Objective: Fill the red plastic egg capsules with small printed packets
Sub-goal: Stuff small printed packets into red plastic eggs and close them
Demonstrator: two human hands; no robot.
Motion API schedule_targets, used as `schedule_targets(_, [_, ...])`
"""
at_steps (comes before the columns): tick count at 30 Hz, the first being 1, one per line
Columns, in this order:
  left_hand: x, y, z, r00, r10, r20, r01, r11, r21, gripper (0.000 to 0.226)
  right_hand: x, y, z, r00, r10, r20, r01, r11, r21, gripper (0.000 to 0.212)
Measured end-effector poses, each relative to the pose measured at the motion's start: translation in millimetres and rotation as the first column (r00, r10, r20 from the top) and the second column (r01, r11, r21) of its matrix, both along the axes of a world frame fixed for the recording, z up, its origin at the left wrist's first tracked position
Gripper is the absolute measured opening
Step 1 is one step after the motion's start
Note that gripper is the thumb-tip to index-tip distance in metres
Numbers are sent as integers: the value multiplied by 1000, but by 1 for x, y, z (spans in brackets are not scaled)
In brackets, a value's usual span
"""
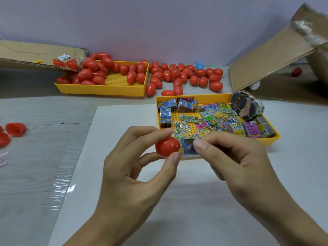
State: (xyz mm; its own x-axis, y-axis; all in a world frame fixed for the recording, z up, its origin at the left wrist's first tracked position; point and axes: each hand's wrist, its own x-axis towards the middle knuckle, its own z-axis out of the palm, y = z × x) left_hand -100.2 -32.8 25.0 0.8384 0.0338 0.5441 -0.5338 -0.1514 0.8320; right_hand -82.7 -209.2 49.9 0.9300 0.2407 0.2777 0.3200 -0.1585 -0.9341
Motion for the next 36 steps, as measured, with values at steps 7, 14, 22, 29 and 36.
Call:
schedule_targets(7, [-1,-2,0,1000,-24,-9,24,1000,14,34,4,1,-2,986,32,-166,-16,995,97,24])
schedule_targets(14, [-1,-2,-1,1000,0,-12,1,998,68,34,2,5,-5,970,69,-235,-48,994,95,31])
schedule_targets(22, [-2,-4,0,1000,9,-5,-9,998,64,34,0,6,-7,995,-86,-49,84,995,-51,28])
schedule_targets(29, [-1,-4,-1,1000,19,-3,-19,997,73,35,-3,7,-6,997,-66,-32,64,997,-50,28])
schedule_targets(36, [-1,-3,-1,1000,20,1,-20,997,72,35,-1,6,-7,996,-27,-82,25,999,-26,33])
